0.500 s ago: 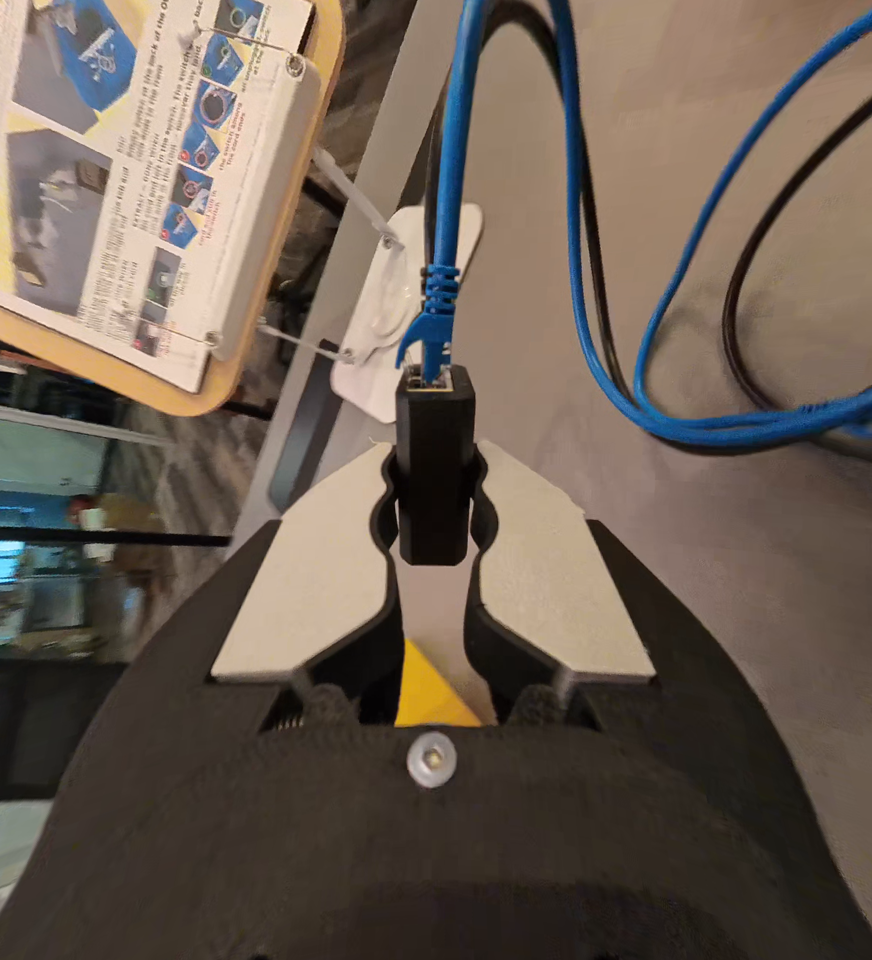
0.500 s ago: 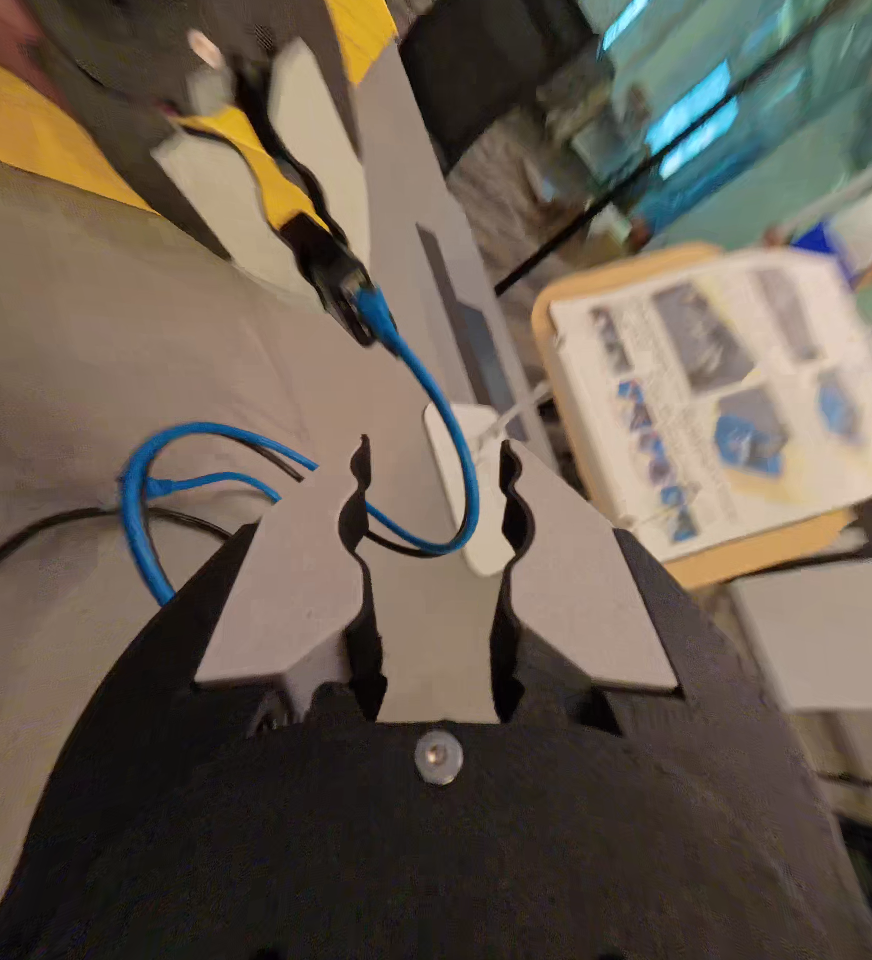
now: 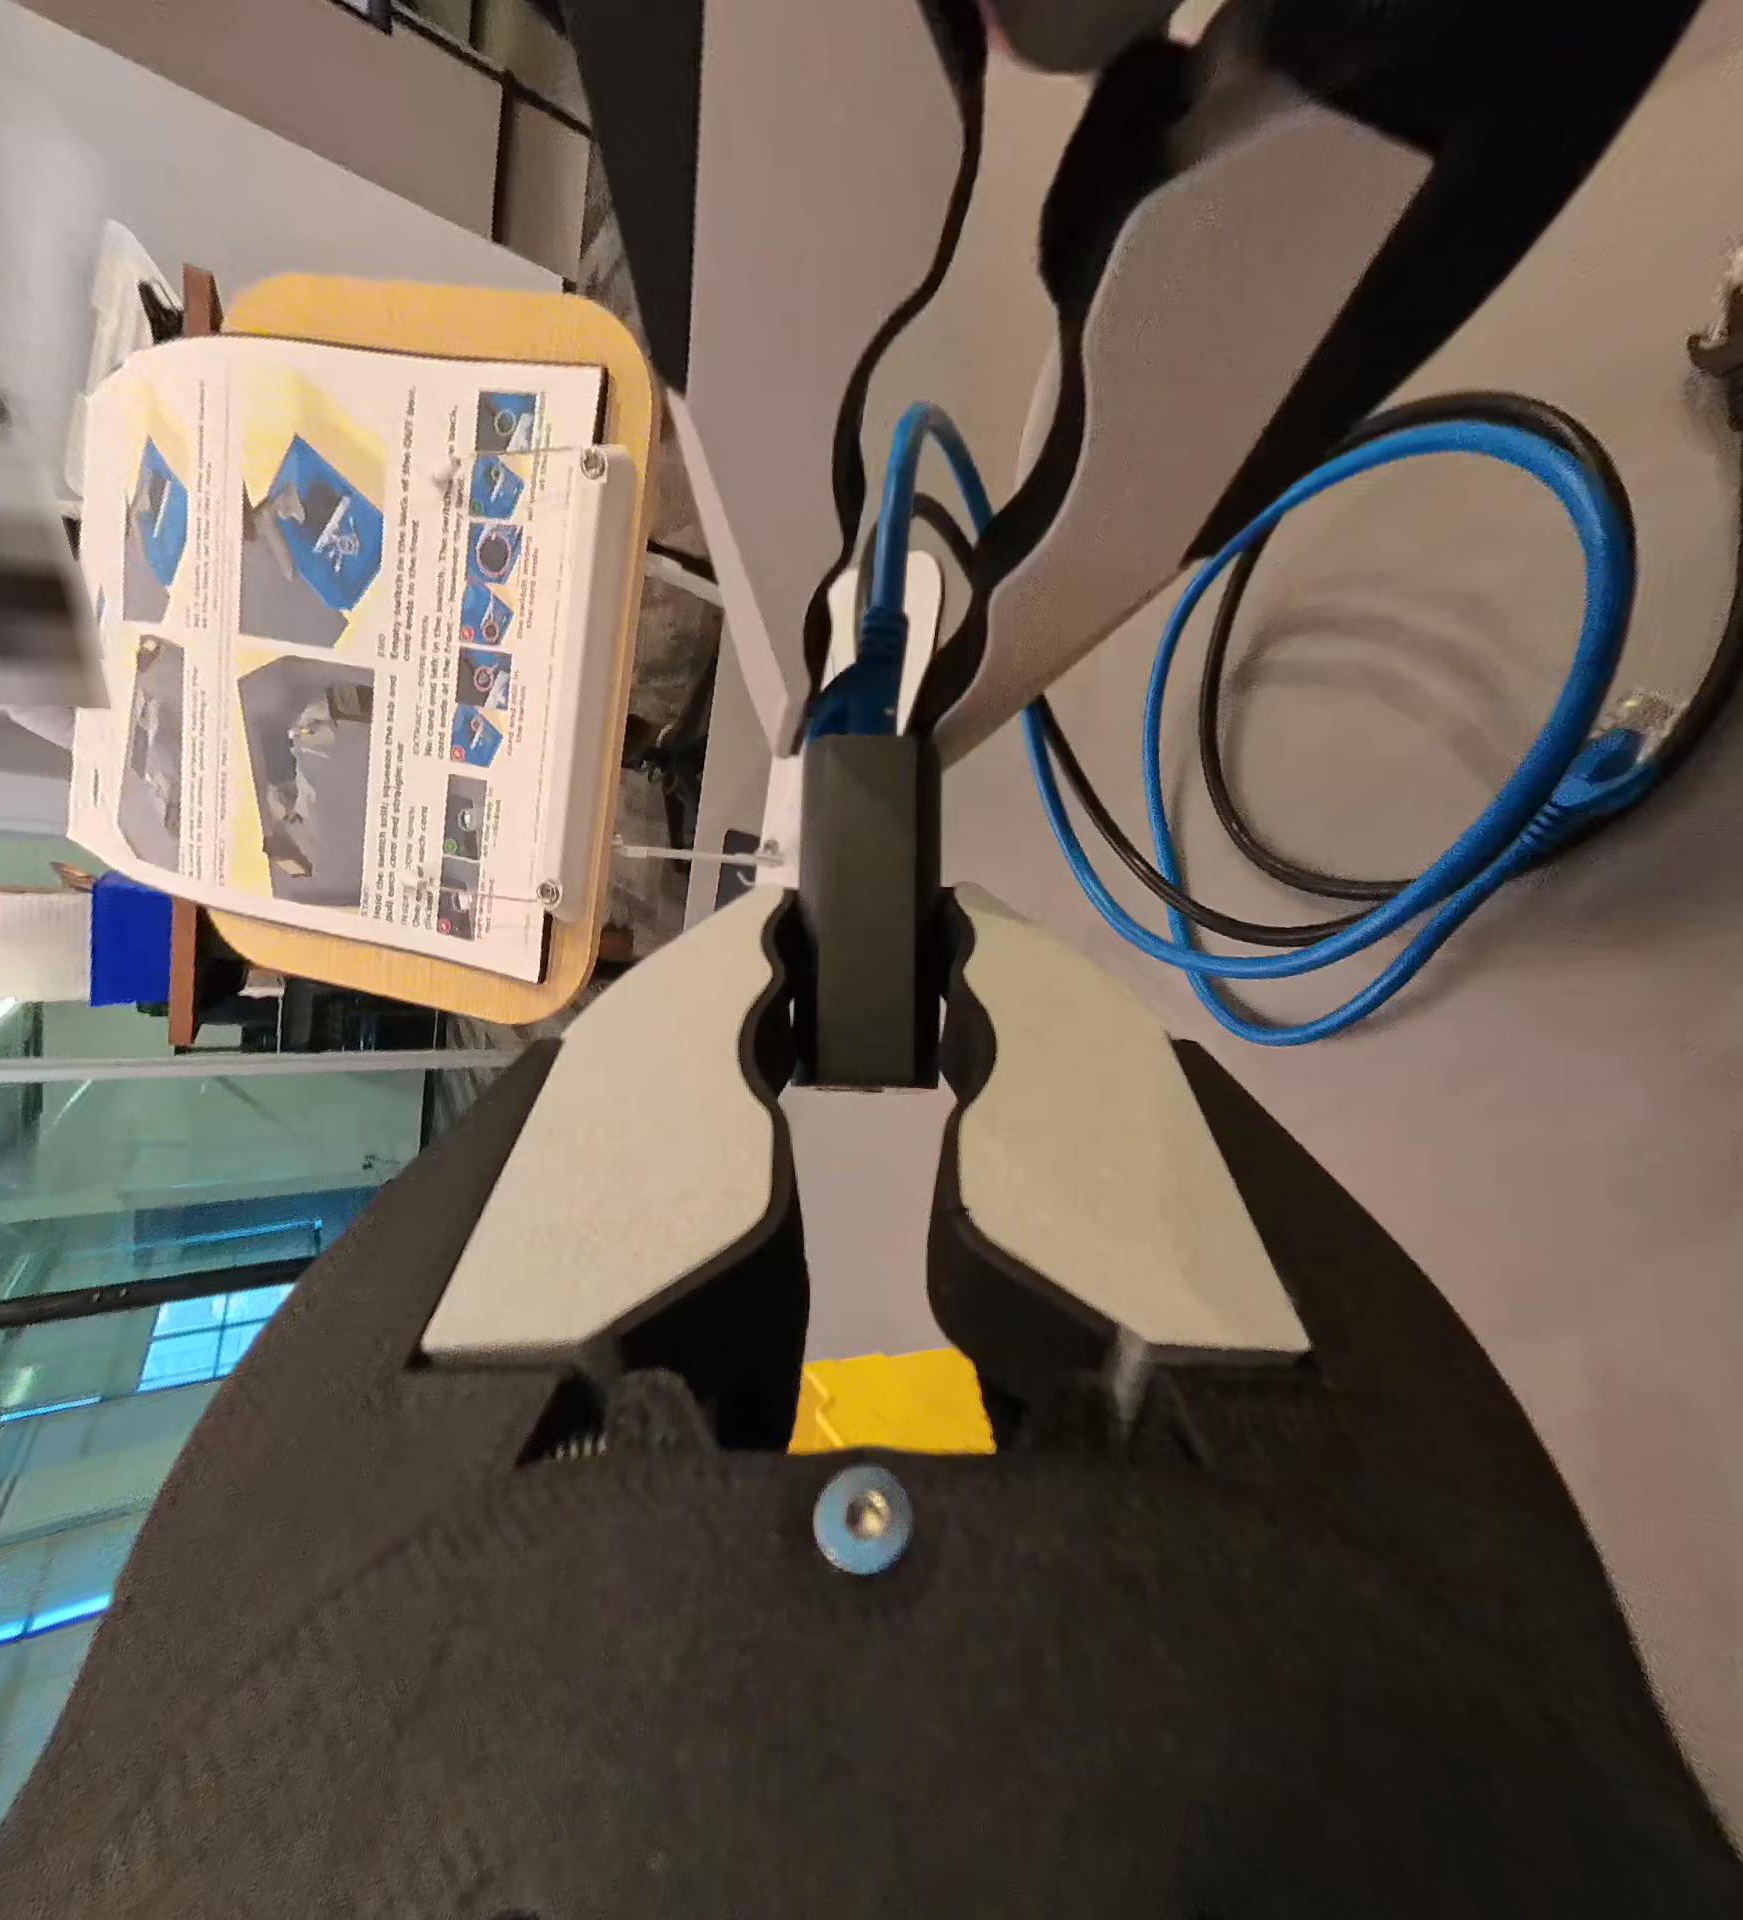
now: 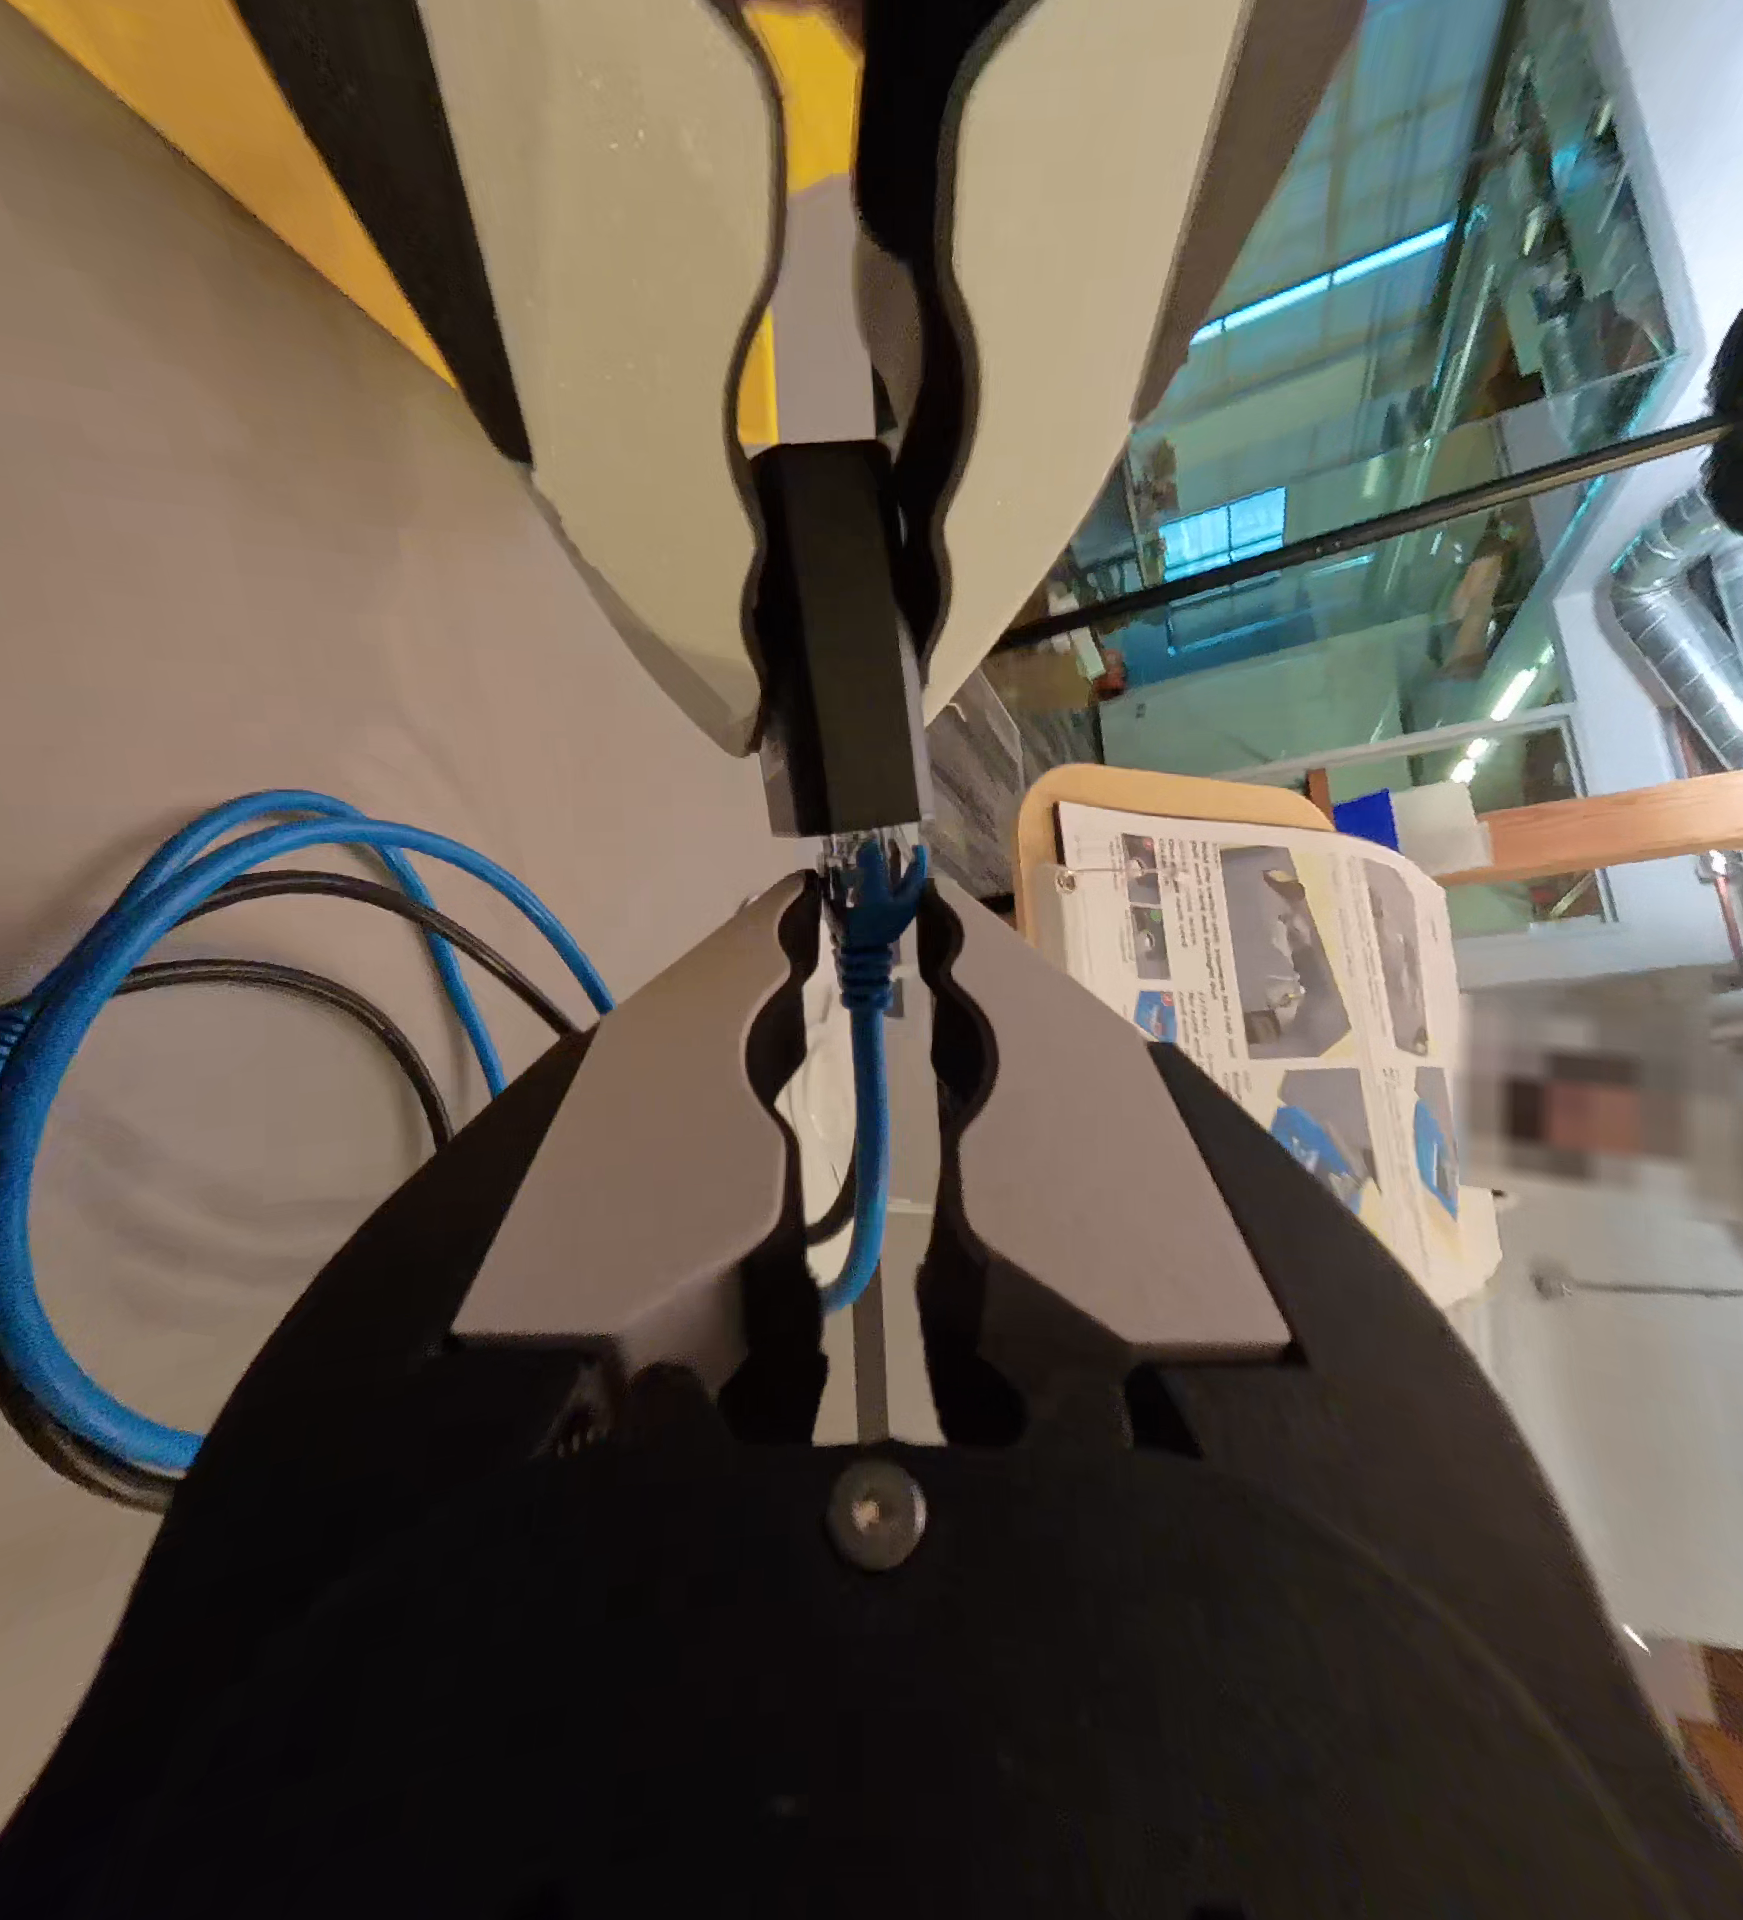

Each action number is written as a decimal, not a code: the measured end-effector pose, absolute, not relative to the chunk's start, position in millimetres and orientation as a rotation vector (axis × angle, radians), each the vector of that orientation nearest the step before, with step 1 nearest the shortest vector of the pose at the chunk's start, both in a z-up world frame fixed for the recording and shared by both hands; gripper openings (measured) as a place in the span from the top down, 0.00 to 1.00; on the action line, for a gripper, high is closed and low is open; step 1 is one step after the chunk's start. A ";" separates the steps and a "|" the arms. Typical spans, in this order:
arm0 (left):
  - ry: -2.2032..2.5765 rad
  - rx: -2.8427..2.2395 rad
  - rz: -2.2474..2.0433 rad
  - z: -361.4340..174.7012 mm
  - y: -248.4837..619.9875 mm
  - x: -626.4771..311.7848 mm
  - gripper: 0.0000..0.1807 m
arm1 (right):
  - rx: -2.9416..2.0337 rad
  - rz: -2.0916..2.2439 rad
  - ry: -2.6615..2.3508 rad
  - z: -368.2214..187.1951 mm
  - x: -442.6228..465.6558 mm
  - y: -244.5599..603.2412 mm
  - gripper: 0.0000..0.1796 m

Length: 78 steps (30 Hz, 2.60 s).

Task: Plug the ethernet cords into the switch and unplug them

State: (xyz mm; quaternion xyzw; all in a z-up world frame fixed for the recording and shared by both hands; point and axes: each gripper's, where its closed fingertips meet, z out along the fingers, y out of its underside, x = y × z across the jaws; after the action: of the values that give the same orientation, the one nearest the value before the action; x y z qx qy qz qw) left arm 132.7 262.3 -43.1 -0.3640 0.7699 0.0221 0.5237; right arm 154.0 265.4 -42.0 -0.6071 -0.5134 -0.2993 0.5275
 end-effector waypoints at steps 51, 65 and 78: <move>1.610 -1.359 -1.729 -7.4 198.2 136.8 0.53 | -1.344 -0.676 -1.010 -9.0 139.0 225.4 0.94; 1.592 -1.310 -1.694 -4.2 198.5 136.9 0.58 | -1.335 -0.726 -1.015 -7.0 140.5 224.8 0.94; 1.565 -1.313 -1.652 -2.2 202.7 136.7 0.59 | -1.343 -0.687 -0.996 -6.4 140.8 223.7 0.92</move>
State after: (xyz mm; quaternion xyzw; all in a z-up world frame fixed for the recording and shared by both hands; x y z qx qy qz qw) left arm 136.7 202.7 -2.2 -0.4835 0.5760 -0.6081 0.2543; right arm 140.8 223.7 -6.4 -0.5836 -0.4327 -0.2988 0.6187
